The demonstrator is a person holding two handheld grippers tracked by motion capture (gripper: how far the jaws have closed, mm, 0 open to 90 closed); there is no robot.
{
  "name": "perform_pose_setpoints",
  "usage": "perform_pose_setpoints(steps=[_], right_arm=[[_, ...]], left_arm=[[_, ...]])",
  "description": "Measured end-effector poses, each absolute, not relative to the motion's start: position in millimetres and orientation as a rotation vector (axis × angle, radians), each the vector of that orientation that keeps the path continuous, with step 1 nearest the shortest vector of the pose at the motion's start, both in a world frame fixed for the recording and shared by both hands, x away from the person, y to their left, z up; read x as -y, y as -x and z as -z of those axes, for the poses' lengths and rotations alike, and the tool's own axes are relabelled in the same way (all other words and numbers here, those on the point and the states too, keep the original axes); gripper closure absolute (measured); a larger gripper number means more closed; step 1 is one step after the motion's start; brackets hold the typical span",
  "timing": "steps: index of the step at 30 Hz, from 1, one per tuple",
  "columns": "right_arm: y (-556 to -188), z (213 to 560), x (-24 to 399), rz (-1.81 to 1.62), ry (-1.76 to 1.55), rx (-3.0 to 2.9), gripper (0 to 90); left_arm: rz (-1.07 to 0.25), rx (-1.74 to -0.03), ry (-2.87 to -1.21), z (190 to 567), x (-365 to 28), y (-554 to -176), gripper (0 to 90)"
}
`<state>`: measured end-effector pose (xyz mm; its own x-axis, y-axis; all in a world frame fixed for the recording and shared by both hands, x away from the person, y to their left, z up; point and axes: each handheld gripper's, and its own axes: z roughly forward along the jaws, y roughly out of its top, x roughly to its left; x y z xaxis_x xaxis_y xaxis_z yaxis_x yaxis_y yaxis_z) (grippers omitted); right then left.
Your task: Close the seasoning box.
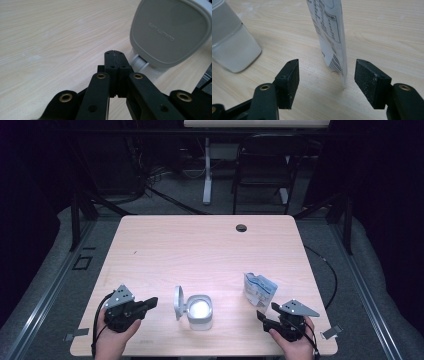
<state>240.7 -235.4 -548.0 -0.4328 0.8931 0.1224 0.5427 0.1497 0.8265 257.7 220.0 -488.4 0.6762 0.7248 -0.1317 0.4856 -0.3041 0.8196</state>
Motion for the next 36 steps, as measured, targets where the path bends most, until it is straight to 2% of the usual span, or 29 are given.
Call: perform_pose_setpoints(steps=[14, 36], right_arm=[[-240.1, 549.4, 240.1, -1.198, -1.379, -2.026, 36.1], [-241.7, 551.4, 241.9, -1.208, -1.397, -2.023, 36.1]], left_arm=[[-0.287, -0.82, -1.988, 477.4, -188.4, -247.2, 90.0], [-0.253, -0.775, -2.043, 482.0, -157.1, -249.9, 90.0]])
